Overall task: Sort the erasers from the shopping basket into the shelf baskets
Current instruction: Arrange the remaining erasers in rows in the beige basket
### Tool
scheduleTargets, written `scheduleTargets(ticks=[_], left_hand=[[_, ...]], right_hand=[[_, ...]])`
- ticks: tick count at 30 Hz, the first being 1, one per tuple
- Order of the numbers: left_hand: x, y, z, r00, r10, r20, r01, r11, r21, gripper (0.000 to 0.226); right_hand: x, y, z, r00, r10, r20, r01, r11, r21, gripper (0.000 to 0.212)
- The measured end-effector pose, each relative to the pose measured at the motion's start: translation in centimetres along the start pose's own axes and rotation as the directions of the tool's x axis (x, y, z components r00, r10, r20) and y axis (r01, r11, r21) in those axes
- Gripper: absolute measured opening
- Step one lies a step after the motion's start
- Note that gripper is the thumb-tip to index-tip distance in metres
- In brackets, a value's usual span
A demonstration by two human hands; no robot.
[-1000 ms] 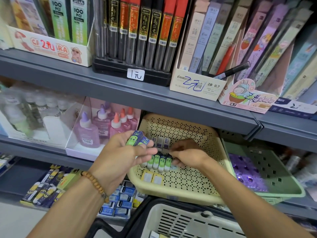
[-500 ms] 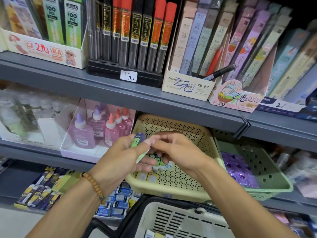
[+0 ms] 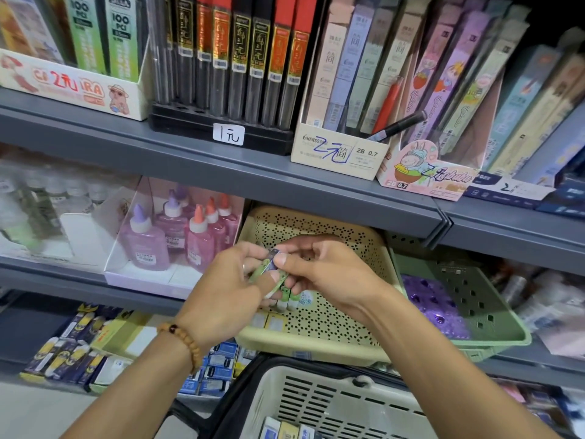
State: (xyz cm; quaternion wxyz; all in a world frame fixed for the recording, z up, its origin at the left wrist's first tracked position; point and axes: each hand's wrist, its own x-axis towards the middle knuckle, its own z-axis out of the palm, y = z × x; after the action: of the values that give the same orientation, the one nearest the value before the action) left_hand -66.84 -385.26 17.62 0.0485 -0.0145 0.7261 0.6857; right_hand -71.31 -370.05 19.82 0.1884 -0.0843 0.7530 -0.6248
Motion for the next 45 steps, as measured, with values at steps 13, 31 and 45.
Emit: scheduleTargets(ticks=[13,31,45], left_hand=[[0.6,-0.6,-0.3,0.990,0.096,-0.102,-0.077,0.982,0.175,0.006],[-2.4,-1.4,-1.2,0.921,0.225,0.317,-0.388,0.555,0.736,0.022],[-2.9,-1.7,-0.6,0.928,0.266,0.261,-0.372,0.614,0.696,0.017]], right_hand=[[0.7,0.7,-2.0,1.000,0.012,0.010,-0.012,1.000,0.015,0.003],[5.3,7.1,-5.5,0.980,0.175,-0.093,-0.174,0.535,-0.827,0.029],[3.1,5.5,-4.9,0.980,0.109,-0.166,-0.198,0.614,-0.764,0.012]])
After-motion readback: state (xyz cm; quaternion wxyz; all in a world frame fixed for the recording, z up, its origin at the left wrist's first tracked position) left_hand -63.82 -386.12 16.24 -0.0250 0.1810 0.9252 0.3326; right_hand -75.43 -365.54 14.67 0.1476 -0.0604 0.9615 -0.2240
